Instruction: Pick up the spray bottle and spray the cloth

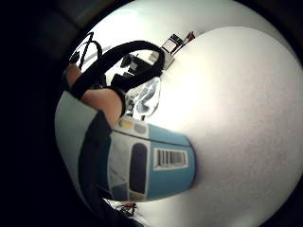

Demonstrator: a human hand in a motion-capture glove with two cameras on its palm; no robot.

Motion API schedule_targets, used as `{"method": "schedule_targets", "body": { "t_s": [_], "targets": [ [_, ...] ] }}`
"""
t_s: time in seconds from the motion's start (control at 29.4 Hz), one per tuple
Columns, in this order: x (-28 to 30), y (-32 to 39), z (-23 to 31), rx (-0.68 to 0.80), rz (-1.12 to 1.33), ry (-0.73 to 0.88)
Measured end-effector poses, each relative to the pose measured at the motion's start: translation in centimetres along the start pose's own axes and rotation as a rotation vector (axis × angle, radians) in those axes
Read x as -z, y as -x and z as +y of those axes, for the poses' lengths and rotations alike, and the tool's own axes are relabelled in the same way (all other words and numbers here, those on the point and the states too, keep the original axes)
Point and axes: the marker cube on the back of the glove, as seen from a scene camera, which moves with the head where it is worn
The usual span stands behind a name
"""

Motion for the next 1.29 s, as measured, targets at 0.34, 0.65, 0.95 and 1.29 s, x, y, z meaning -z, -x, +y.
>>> {"method": "schedule_targets", "body": {
  "t_s": [0.34, 0.65, 0.95, 1.29],
  "targets": [
    [4.9, -2.9, 3.0, -0.007, -0.057, -0.144],
    [6.2, -4.1, 4.5, -0.051, -0.135, -0.195],
    [3.4, 5.3, -2.1, -0.055, -0.058, 0.158],
    [-1.3, 7.4, -4.0, -0.169, 0.108, 0.331]
  ]
}}
